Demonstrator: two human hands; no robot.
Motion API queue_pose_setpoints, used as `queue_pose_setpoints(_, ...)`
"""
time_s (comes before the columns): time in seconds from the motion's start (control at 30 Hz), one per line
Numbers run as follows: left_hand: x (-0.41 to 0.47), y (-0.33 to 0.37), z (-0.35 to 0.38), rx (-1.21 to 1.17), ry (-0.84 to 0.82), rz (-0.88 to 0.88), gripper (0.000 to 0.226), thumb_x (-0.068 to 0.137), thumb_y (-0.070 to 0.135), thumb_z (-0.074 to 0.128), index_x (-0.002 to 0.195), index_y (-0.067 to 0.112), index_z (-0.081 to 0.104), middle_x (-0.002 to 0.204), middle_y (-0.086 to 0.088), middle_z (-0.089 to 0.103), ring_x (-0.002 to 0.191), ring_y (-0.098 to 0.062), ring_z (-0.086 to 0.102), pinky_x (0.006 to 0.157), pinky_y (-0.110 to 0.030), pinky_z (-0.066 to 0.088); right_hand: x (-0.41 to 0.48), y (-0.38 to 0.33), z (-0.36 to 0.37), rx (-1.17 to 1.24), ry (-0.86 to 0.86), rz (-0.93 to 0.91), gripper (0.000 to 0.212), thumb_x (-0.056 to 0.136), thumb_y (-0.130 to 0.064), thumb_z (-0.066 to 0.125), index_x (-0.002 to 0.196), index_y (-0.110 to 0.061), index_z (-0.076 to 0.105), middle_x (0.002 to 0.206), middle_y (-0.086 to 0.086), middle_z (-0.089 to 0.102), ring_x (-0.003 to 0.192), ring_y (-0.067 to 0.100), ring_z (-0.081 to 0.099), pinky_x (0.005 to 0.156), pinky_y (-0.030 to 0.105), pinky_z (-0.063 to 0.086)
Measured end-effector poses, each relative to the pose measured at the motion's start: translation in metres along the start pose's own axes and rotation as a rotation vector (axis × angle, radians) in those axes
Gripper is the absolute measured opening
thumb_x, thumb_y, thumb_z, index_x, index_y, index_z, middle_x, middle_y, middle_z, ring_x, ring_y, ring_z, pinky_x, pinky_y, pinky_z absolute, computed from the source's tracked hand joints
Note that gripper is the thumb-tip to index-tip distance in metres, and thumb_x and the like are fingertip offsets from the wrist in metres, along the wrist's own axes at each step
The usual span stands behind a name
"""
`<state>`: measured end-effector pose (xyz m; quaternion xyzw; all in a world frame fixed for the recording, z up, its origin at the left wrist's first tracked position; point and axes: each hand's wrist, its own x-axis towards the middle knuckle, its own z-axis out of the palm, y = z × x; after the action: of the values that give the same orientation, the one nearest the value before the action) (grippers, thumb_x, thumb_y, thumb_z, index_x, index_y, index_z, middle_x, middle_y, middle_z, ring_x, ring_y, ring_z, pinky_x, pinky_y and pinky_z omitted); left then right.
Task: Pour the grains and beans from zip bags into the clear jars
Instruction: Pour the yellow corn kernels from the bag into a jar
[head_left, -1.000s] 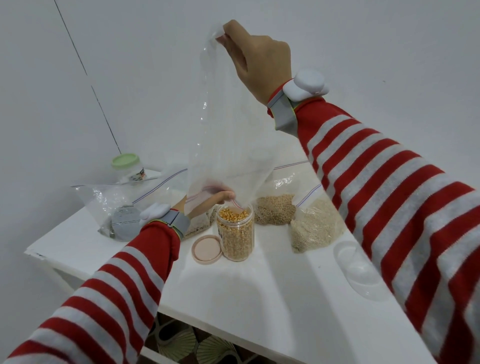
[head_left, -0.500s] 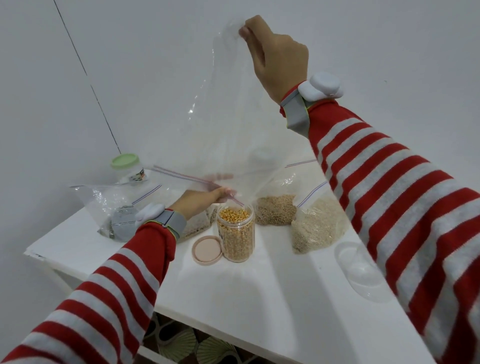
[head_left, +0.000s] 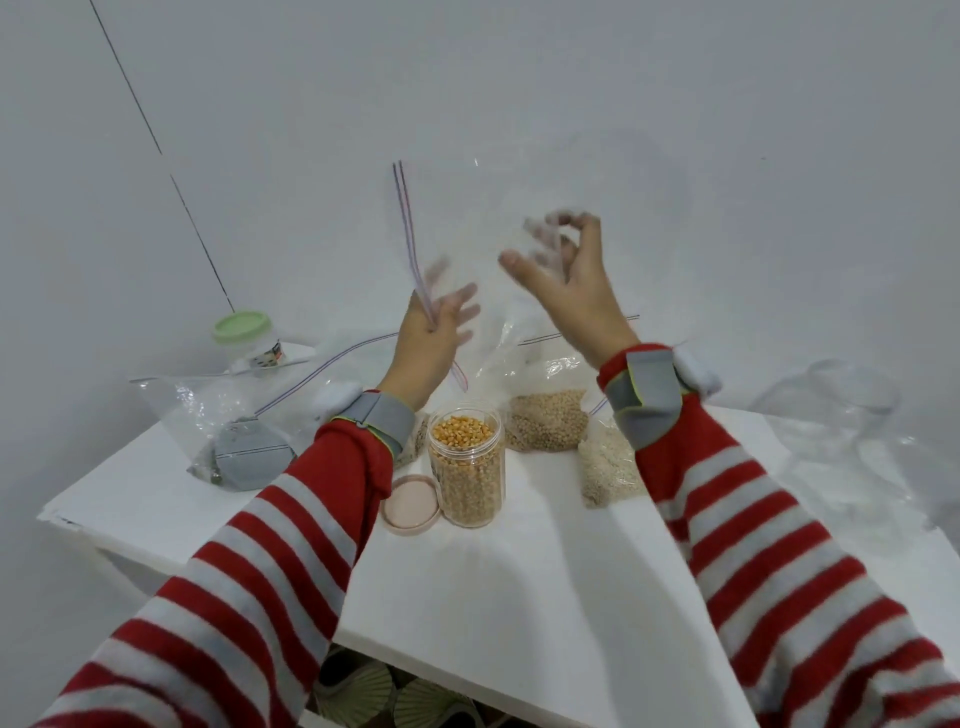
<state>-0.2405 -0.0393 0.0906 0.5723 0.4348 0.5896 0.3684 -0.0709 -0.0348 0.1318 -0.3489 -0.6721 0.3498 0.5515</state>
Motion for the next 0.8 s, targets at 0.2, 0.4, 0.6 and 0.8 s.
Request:
queue_pose_setpoints(0.2, -0.002, 0.010, 0.031, 0.437, -0.426, 0.110, 0.070, 0.097, 0.012, 0.056, 0.154, 0.026, 0.019, 0.158, 0.005, 0.027, 0.139, -0.004, 0.033, 0.114, -0.026, 0.032, -0.022, 0.012, 0.019, 0.167, 0.141, 0.096, 0.070, 0.089, -0.020, 0.071, 0.137, -0.013, 0.020, 0.133, 0.002, 0.053, 0.116, 0.009, 0.059, 0.100, 0.031, 0.051)
queue_pose_setpoints(0.4, 0.003, 0.004, -0.028, 0.424, -0.254, 0.020, 0.031, 0.095, 0.024, 0.061, 0.125, 0.028, 0.055, 0.129, 0.005, 0.061, 0.121, -0.011, 0.056, 0.098, -0.029, 0.050, -0.041, 0.051, -0.019, -0.091, 0.303, -0.013, 0.090, 0.090, 0.010, 0.036, 0.151, -0.042, -0.005, 0.159, -0.020, 0.011, 0.116, 0.022, 0.062, 0.082, 0.030, 0.059)
queue_pose_setpoints(0.6, -0.027, -0.084, -0.079, 1.118, -0.586, -0.545, 0.064, 0.083, 0.027, 0.075, 0.138, 0.015, 0.045, 0.141, -0.003, 0.051, 0.130, -0.021, 0.048, 0.104, -0.026, 0.035, -0.096, 0.114, -0.008, -0.463, 0.049, 0.293, 0.093, 0.082, 0.016, 0.033, 0.154, -0.039, 0.013, 0.151, 0.005, 0.034, 0.104, 0.030, 0.059, 0.074, 0.026, 0.056)
queue_pose_setpoints(0.8, -0.065, -0.147, -0.075, 1.229, -0.598, -0.540, 0.113, 0.068, 0.058, 0.080, 0.154, 0.023, 0.017, 0.160, -0.001, 0.024, 0.146, -0.023, 0.024, 0.117, -0.037, 0.024, -0.142, 0.167, 0.021, -0.901, -0.364, 0.577, 0.064, 0.097, -0.028, 0.041, 0.155, -0.030, 0.014, 0.158, 0.014, 0.021, 0.134, 0.035, 0.035, 0.108, 0.041, 0.034)
